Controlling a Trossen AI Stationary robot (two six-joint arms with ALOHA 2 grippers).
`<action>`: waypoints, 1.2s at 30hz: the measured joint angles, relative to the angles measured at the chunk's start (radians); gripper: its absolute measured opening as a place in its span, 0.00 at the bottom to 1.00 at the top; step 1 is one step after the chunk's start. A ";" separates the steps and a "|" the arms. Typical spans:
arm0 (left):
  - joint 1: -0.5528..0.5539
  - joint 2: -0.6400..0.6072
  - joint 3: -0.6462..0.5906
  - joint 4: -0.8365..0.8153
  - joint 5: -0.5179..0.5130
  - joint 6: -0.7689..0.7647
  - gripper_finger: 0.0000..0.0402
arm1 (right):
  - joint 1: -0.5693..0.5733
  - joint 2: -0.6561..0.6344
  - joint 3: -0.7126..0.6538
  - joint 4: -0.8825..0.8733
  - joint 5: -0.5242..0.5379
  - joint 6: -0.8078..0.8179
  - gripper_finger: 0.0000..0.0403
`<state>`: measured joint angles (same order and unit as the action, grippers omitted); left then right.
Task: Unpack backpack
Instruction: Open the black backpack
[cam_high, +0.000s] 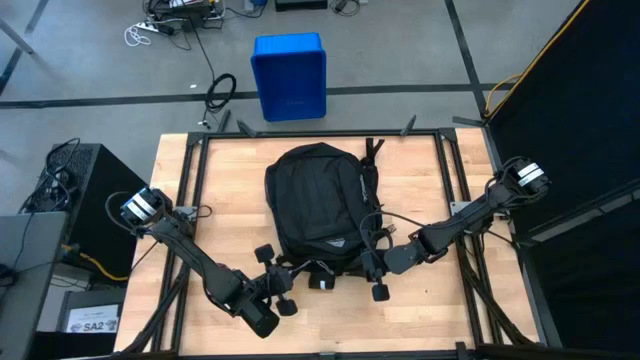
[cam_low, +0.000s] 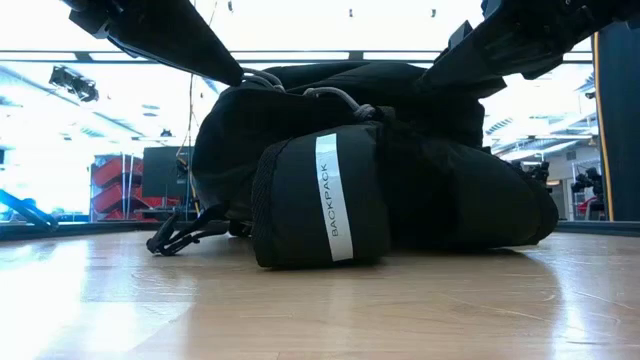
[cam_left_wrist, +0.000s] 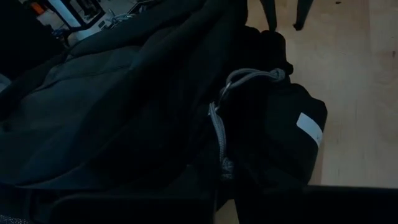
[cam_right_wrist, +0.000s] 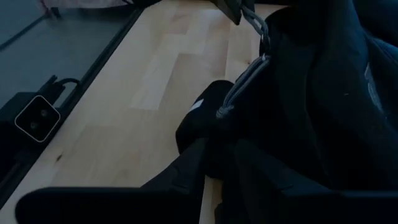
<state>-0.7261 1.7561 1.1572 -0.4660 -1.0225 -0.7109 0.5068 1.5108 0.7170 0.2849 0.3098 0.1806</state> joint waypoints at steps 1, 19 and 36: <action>0.000 0.000 0.000 0.000 0.000 0.000 0.01 | 0.000 0.000 0.000 0.006 -0.006 0.000 0.16; 0.033 0.000 -0.002 0.163 -0.003 0.144 0.00 | 0.001 0.060 0.003 0.184 0.030 -0.066 0.39; 0.150 0.000 -0.002 0.529 0.085 0.490 0.00 | -0.032 0.091 0.003 0.170 0.084 -0.055 0.46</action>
<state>-0.5759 1.7563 1.1557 0.0627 -0.9376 -0.2206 0.4751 1.6020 0.7204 0.4546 0.3934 0.1252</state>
